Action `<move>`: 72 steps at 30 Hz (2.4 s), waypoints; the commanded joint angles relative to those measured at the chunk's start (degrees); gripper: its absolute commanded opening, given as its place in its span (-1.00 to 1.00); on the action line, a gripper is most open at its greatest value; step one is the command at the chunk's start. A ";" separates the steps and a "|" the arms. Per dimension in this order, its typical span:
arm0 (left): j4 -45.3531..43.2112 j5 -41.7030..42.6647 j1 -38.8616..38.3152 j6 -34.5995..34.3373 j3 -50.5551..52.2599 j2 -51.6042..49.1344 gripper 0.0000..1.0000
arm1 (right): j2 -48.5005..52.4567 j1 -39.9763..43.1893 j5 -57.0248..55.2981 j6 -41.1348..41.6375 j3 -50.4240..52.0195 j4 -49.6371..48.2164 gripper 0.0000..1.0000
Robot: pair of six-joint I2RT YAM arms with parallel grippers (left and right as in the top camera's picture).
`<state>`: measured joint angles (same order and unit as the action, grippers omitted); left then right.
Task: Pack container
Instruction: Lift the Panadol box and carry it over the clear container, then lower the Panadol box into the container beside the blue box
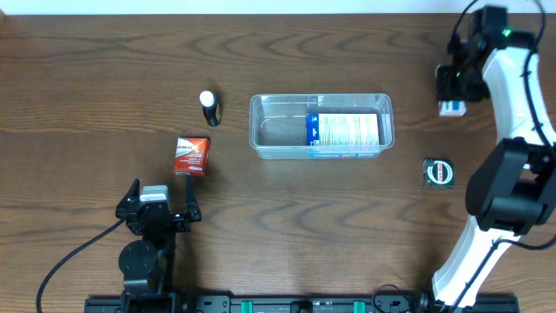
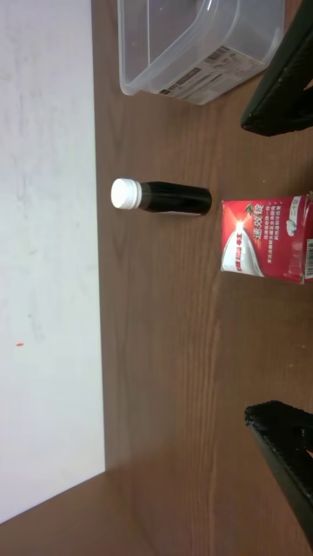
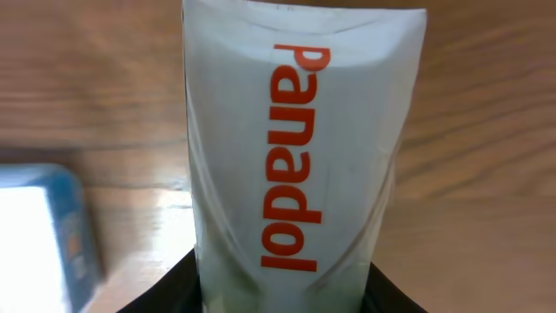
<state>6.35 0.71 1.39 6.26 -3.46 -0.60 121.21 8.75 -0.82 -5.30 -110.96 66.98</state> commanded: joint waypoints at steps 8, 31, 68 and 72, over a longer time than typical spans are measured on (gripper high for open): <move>0.81 0.33 -0.13 0.57 1.75 0.37 0.96 | -2.89 -7.04 12.83 -14.45 -12.04 8.52 -0.18; 0.81 0.33 -0.13 0.57 1.75 0.37 0.96 | -2.86 -25.83 14.49 -48.26 -9.35 16.11 -0.09; 0.81 0.33 -0.13 0.57 1.75 0.37 0.96 | -3.89 -25.42 9.84 -29.38 10.25 -5.51 -0.97; 0.81 0.33 -0.13 0.57 1.75 0.37 0.96 | -3.89 -25.44 9.84 -16.92 10.25 -7.15 -0.97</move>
<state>6.37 0.71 1.39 6.24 -3.46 -0.60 119.22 -16.91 8.95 -35.27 -99.48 60.34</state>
